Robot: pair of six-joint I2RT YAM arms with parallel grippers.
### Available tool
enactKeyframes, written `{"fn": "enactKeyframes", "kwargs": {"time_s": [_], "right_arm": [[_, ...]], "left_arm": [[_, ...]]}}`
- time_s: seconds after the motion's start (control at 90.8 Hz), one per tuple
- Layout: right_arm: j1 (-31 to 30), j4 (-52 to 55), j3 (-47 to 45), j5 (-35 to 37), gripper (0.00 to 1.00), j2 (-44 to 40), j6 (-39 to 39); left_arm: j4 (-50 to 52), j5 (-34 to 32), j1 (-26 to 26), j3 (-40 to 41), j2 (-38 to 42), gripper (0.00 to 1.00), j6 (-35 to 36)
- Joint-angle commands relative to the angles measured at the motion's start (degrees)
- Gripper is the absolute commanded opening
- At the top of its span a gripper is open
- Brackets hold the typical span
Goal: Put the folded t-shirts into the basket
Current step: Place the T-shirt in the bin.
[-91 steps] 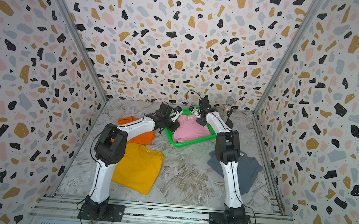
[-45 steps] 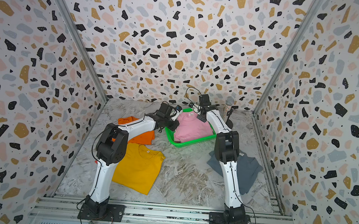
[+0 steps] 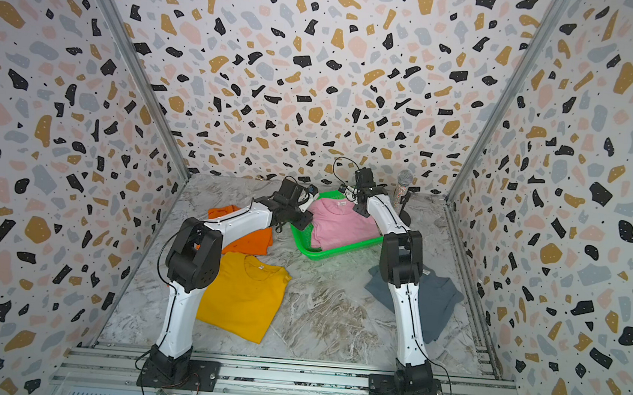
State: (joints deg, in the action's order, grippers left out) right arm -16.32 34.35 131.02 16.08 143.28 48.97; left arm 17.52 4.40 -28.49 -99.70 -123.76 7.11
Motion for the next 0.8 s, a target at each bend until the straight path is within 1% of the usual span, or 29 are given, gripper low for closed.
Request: {"fn": "enactKeyframes", "kwargs": {"time_s": [0.0, 0.088, 0.253, 0.418, 0.562, 0.639, 0.694, 0.793], "right_arm": [[0.14, 3.54, 1.62, -1.49, 0.53, -6.23, -1.42], [0.08, 4.61, -1.09, -3.85, 0.56, -9.79, -3.03], [0.11, 5.61, -11.43, -10.51, 0.58, -19.74, -7.33], [0.22, 6.2, -23.3, -14.32, 0.6, -29.57, -10.28], [0.68, 6.73, -32.97, -15.57, 0.61, -36.89, -11.47], [1.35, 6.85, -37.54, -16.08, 0.61, -40.12, -12.05], [2.04, 7.03, -40.49, -16.78, 0.61, -42.24, -12.59], [3.21, 7.02, -45.17, -17.74, 0.61, -45.73, -12.98]], "left_arm": [[0.7, 0.46, 0.43, 1.63, 5.47, 0.48, 1.14], [1.64, 2.0, 0.44, 3.24, 7.7, 0.49, 1.71], [8.57, 8.94, -0.25, 3.81, 9.15, 0.49, 4.43], [15.08, 11.07, -3.68, 4.38, 10.1, 0.49, 9.79], [19.41, 15.68, -6.93, 4.68, 10.75, 0.51, 12.54], [20.33, 15.5, -8.58, 4.71, 10.18, 0.52, 14.49], [20.63, 13.64, -9.51, 4.53, 9.35, 0.54, 16.06], [21.42, 12.09, -9.92, 3.34, 7.27, 0.55, 18.43]]}}
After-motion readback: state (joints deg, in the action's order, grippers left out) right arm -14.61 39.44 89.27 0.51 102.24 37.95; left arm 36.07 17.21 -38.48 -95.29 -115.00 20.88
